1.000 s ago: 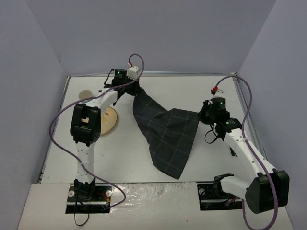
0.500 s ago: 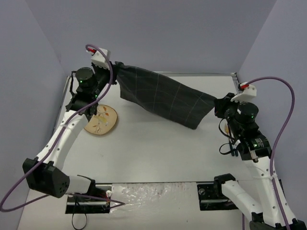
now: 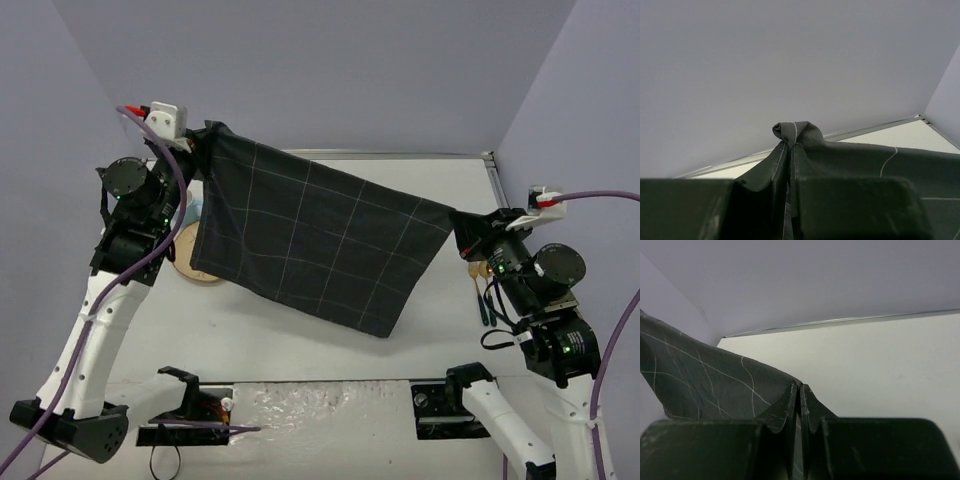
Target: Set the dinner table for one person
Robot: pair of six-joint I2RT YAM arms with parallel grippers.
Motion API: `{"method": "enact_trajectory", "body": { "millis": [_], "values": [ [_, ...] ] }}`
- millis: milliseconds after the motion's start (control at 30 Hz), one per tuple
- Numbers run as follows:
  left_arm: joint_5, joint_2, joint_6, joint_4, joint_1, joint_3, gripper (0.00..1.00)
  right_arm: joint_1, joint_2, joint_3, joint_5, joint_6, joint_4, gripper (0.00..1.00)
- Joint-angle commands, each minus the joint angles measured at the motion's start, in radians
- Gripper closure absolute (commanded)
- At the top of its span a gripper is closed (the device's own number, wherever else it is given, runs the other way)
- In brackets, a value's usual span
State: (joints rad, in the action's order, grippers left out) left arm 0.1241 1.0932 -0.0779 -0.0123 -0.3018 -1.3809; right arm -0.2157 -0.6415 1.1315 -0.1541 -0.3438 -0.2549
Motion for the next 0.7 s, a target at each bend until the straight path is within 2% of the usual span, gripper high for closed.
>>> {"method": "enact_trajectory", "body": {
  "millis": [0,300,433,667],
  "values": [
    [0.008,0.224,0.018,0.020,0.006,-0.076,1.00,0.004,-0.104,-0.058,0.036,-0.108,0.047,1.00],
    [0.033,0.719,-0.016,0.078,-0.039,-0.193,1.00,0.022,-0.373,-0.247,0.343,-0.170,0.094,1.00],
    [0.012,0.920,-0.007,0.028,-0.068,-0.329,1.00,0.068,-0.515,-0.271,0.363,-0.159,0.154,1.00],
    [-0.093,1.088,-0.109,0.014,-0.059,-0.478,1.00,0.152,-0.749,-0.191,0.383,-0.114,0.240,1.00]
  ]
}}
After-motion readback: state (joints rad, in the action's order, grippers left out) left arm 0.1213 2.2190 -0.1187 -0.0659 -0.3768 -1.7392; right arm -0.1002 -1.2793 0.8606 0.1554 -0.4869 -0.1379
